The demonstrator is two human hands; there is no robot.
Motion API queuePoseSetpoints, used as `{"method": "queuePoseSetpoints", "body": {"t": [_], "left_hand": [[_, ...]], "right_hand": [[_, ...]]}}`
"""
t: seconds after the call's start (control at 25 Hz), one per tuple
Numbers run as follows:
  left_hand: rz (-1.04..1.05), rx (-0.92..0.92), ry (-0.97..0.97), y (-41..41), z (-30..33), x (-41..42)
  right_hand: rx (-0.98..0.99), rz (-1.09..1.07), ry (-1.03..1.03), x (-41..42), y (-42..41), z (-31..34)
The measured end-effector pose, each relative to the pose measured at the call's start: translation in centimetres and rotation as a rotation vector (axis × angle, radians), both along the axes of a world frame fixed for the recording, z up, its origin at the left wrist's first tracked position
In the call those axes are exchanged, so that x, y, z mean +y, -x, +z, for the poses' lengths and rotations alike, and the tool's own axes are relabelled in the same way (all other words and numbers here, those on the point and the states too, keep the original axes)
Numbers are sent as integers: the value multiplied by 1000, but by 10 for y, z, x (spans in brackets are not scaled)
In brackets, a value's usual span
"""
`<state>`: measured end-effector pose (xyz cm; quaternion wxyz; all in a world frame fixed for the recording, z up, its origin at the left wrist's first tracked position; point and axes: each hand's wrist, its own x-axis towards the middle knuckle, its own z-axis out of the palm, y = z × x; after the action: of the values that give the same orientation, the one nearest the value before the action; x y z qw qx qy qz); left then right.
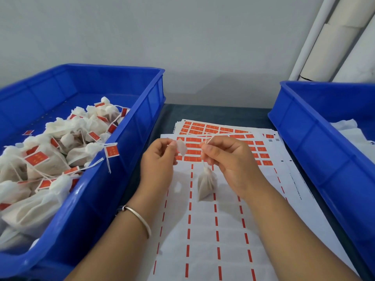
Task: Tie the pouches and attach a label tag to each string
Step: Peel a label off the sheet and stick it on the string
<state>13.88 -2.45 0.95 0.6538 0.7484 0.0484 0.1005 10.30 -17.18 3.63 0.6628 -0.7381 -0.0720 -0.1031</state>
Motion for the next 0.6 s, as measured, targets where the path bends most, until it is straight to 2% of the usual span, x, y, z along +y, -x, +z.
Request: {"method": "queuePoseSetpoints", "body": {"t": [0.12, 0.36, 0.48, 0.6], "left_hand": [[-110, 105, 168, 4, 3, -6], [-309, 176, 240, 16, 9, -14], [-291, 228, 251, 18, 12, -16], [-248, 214, 200, 20, 13, -18]], "right_hand": [[-114, 54, 85, 4, 4, 5], [-143, -91, 153, 5, 2, 2], [-110, -201, 203, 1, -2, 1], [-94, -220, 193, 0, -3, 1]]}}
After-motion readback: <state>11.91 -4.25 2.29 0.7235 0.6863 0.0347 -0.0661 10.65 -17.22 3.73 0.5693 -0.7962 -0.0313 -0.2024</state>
